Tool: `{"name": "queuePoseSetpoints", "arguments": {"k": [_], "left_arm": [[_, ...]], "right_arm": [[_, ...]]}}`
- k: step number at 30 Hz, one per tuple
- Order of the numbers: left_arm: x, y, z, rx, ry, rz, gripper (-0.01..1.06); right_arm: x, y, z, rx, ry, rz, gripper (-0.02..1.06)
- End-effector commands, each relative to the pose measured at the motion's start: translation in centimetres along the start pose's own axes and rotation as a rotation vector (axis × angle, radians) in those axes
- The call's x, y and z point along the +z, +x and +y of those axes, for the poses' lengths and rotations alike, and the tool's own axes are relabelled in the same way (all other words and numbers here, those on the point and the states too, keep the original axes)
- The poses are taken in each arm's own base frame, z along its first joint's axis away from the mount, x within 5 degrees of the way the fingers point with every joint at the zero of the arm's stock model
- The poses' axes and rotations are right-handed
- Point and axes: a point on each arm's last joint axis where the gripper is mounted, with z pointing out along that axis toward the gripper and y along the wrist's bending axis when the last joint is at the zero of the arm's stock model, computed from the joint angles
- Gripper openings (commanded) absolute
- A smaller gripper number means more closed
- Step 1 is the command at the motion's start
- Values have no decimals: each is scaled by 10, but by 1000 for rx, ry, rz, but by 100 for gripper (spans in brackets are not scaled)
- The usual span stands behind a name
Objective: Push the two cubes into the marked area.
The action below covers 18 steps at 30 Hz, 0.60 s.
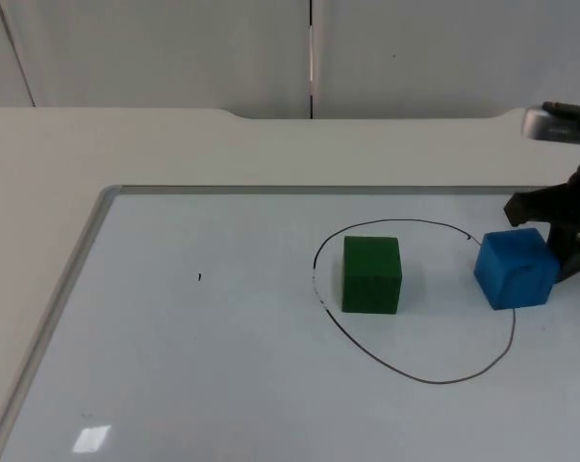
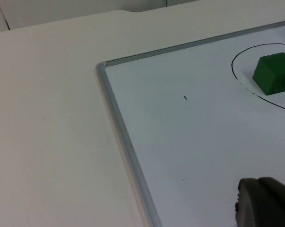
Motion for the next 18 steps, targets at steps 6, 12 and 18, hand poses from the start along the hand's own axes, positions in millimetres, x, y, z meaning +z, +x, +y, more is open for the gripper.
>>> {"name": "queuePoseSetpoints", "arguments": {"k": [6, 12, 18], "left_arm": [[1, 0, 0, -4, 4, -11, 0], [1, 0, 0, -4, 4, -11, 0], [1, 0, 0, 0, -3, -11, 0]], "right_arm": [[2, -2, 17, -26, -13, -25, 0], [3, -2, 25, -33, -24, -31, 0], [4, -1, 30, -40, -30, -34, 0]]}}
